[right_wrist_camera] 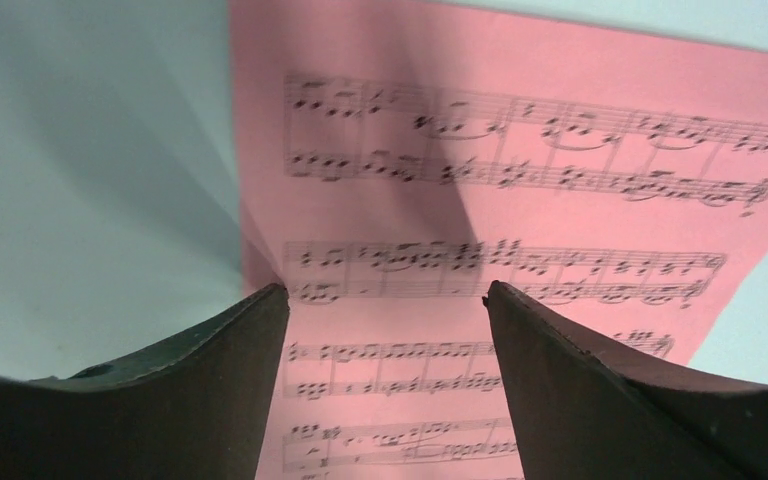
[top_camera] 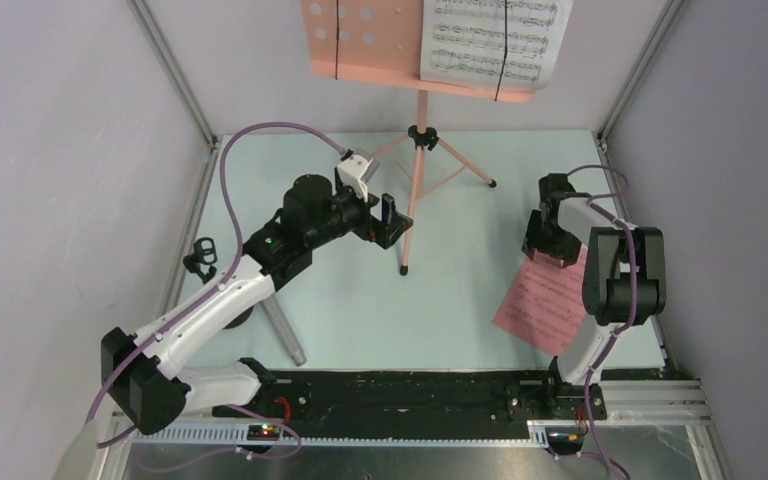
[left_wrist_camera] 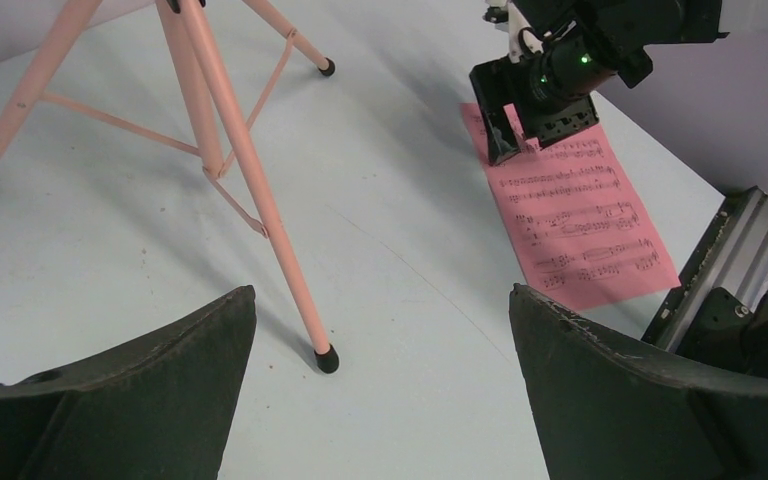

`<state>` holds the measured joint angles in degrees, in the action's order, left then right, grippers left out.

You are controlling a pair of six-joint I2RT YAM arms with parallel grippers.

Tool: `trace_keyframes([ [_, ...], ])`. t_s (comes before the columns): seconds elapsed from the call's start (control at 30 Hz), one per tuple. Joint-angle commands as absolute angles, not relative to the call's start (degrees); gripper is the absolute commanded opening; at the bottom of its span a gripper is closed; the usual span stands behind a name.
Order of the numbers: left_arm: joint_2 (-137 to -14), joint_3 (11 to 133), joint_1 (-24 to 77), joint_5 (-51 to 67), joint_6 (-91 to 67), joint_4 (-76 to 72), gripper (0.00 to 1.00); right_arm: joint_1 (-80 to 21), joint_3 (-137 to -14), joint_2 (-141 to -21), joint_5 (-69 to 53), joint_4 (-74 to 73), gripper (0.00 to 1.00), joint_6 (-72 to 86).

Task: Set up the instrument practice props

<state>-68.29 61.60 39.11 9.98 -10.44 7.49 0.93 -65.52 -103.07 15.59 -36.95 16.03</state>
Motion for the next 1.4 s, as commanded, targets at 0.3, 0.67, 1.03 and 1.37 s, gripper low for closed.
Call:
trace_keyframes([
  [0.3,-66.34,60.21,39.3,10.8,-10.34,6.94,1.0,-14.98,-65.53,-96.24,16.9,-47.57,0.97,27.68],
  [0.67,-63.89,55.33,39.46,10.52,-12.55,6.66,1.0,-23.67,-58.67,-92.9,17.97,-53.63,0.97,40.24],
  [1.03,-60.62,52.18,39.43,9.43,-12.82,6.42,1.0,-24.38,-49.96,-88.73,12.09,-48.15,0.84,46.17],
  [1.37,-59.56,51.67,39.42,9.05,-12.82,6.46,1.0,-22.08,-39.69,-85.77,4.69,-36.82,0.54,46.79],
])
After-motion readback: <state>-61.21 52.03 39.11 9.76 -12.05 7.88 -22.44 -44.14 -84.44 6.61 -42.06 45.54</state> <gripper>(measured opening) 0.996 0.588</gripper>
